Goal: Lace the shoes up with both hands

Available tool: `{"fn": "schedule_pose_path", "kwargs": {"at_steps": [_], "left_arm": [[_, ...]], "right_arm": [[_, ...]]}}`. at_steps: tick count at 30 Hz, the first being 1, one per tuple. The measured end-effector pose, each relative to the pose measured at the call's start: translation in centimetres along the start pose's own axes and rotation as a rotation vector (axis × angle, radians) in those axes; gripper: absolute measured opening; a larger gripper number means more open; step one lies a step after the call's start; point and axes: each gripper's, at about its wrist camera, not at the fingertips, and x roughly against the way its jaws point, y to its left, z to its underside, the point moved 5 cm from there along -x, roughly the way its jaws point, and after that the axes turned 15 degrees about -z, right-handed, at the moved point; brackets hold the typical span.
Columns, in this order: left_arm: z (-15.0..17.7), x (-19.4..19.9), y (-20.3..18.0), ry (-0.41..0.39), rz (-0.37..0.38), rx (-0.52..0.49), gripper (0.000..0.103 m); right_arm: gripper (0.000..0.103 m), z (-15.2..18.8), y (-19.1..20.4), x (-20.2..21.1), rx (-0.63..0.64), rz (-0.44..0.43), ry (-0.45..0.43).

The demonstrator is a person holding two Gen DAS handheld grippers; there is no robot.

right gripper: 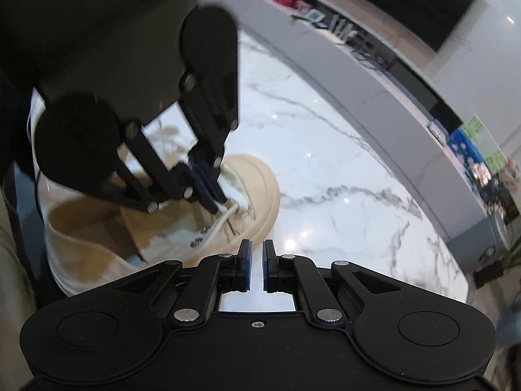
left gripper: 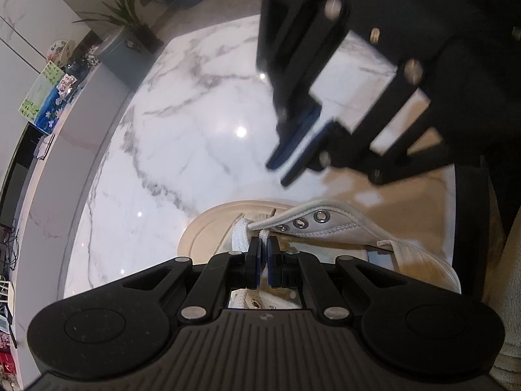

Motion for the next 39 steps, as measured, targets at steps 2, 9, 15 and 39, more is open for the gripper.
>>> {"fn": "schedule_pose_path", "kwargs": {"at_steps": [2, 9, 15, 39], "left_arm": [[-0.1, -0.1, 0.1, -0.006, 0.001, 0.003, 0.003], [-0.1, -0.5, 0.3, -0.011, 0.009, -0.007, 0.003], [0.4, -0.4, 0.2, -0.039, 0.011, -0.017, 0.005], [0.3, -0.8, 0.0, -0.059, 0.004, -0.008, 0.005]], "right_arm": [[0.004, -0.1, 0.4, -1.0, 0.056, -0.034, 0.016], [0.004, -0.5, 0.5, -2.7, 0.166, -0.064, 0.033], [0.004, -0.4, 0.1, -3.4, 0.228, -0.098, 0.042], [0.006, 2.0, 0.7, -4.3, 0.595, -0.213, 0.129]]}}
